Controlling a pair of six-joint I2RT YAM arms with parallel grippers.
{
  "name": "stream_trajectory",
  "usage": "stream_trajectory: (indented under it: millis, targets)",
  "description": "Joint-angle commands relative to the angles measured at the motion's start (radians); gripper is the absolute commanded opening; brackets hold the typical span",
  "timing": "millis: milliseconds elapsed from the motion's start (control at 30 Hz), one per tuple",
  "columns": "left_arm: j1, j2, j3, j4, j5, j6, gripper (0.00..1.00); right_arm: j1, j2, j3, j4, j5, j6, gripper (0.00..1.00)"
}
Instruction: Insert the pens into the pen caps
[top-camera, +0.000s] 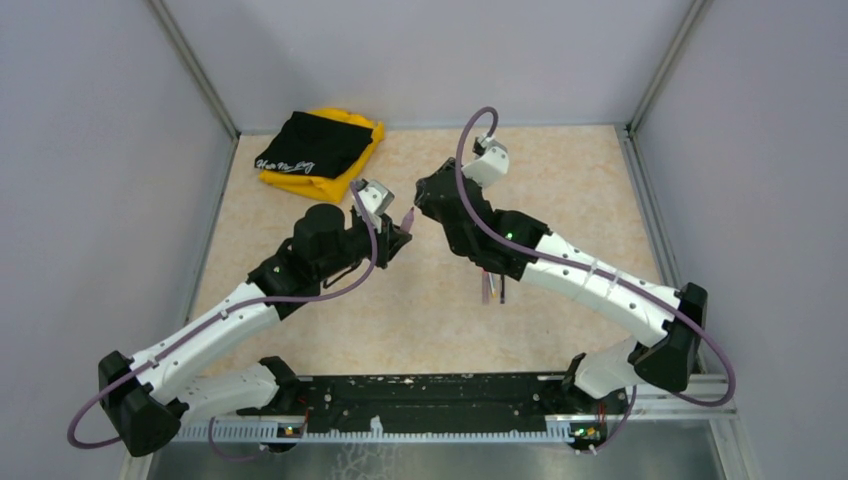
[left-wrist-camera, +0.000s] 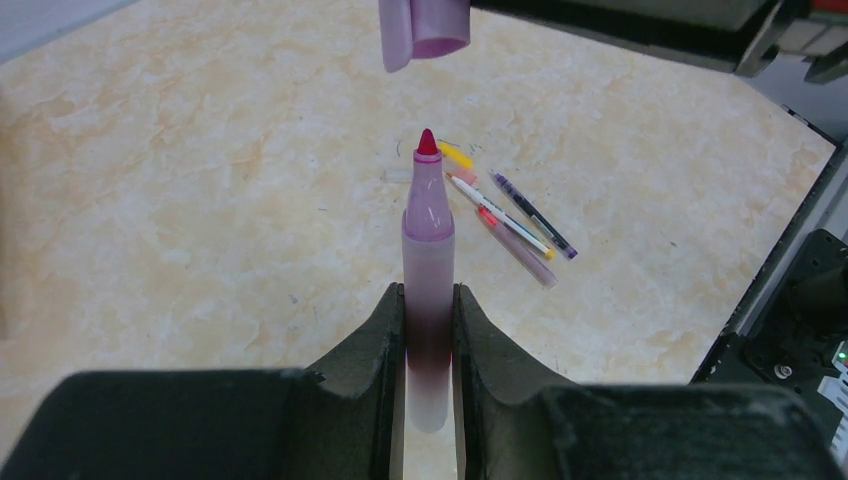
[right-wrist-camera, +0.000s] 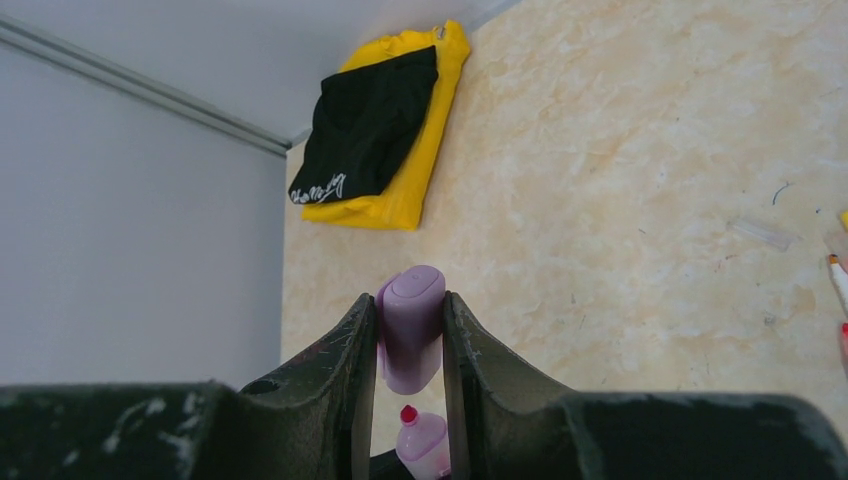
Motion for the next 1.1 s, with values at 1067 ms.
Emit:
stream_trajectory:
  millis: [1067]
  targets:
    - [-0.006, -0.042, 0.018, 0.006, -0.1, 0.0, 0.0, 0.108, 0.075, 0.065, 0.065, 0.004, -0.172, 0.08]
